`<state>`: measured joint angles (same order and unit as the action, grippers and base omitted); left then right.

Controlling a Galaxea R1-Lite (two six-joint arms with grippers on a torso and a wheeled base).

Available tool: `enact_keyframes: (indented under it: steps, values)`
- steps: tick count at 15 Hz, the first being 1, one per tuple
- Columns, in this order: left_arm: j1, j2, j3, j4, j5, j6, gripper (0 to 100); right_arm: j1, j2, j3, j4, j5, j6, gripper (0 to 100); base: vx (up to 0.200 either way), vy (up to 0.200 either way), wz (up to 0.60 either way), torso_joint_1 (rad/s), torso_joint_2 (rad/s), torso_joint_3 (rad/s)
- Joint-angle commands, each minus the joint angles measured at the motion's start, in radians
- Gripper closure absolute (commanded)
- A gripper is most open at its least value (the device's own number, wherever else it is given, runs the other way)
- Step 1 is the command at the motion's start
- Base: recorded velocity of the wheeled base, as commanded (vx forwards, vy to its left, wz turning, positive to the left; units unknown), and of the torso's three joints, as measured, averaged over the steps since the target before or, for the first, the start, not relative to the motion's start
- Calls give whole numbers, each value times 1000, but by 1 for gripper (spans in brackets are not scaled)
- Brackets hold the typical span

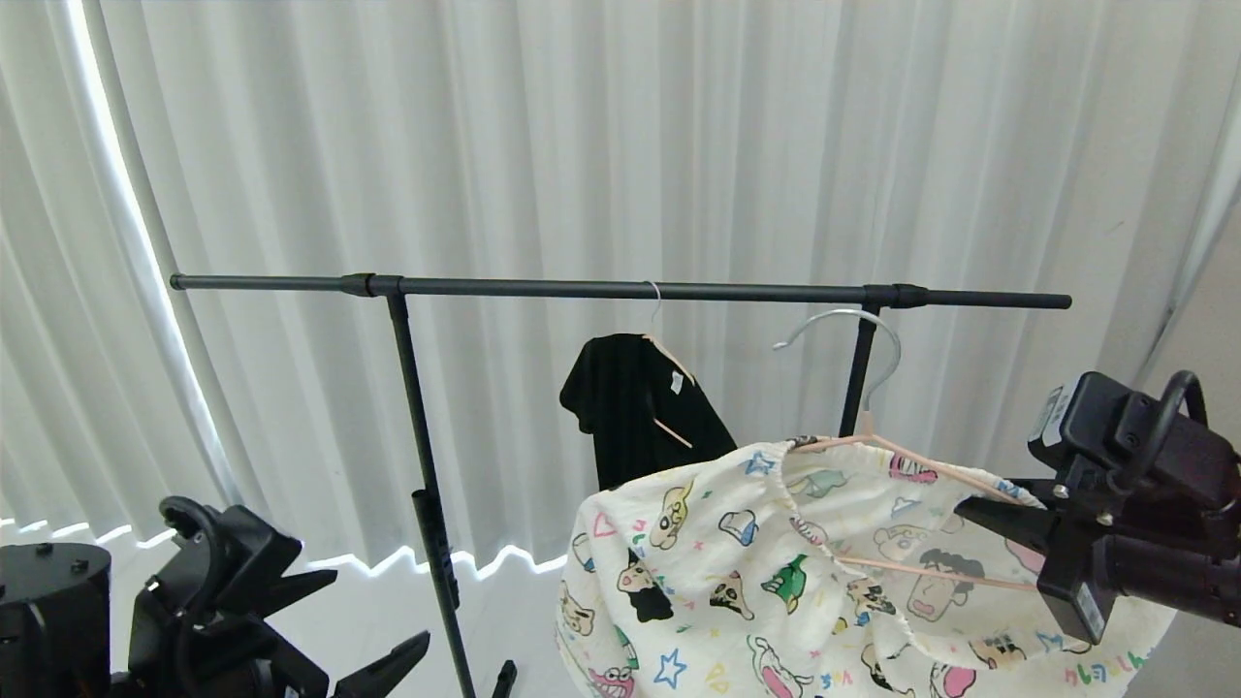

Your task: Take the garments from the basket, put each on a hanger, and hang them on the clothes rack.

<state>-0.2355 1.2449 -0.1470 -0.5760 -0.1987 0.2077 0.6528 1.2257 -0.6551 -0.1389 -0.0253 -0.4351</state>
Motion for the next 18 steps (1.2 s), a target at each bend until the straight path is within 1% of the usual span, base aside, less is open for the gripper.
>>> enact_keyframes:
  steps: [1,3,4,5,7,9,11,13,14,16,18]
  values:
    - [-1,-47,-63,-1,4,-42,0,-44,-25,35,2,-11,1,100,0,0,0,0,0,0]
    - [5,-78,-100,-1,15,-109,0,-82,-40,55,24,-18,7,100,0,0,0,0,0,0]
    - [5,-90,-103,-1,33,-132,0,-96,-46,57,44,-18,7,100,0,0,0,0,0,0]
    - [5,-101,-100,-1,74,-146,0,-104,-63,57,82,-19,7,100,0,0,0,0,0,0]
    - [12,-97,-97,-1,151,-145,0,-120,-100,60,160,-21,7,100,0,0,0,0,0,0]
    - [18,-74,-94,1,220,-143,0,-145,-144,69,248,-58,7,100,0,0,0,0,0,0]
    - [19,-71,-94,1,229,-145,0,-176,-190,78,326,-73,7,100,0,0,0,0,0,0]
    - [21,-68,-89,-1,231,-140,0,-249,-261,88,423,-73,7,100,0,0,0,0,0,0]
    - [21,-64,-85,1,231,-139,0,-277,-279,92,444,-73,7,100,0,0,0,0,0,0]
    - [70,-51,-57,1,231,-131,0,-420,-341,124,519,-73,7,100,0,0,0,0,0,0]
    - [119,-39,-51,1,232,-103,0,-552,-373,157,550,-73,7,100,0,0,0,0,0,0]
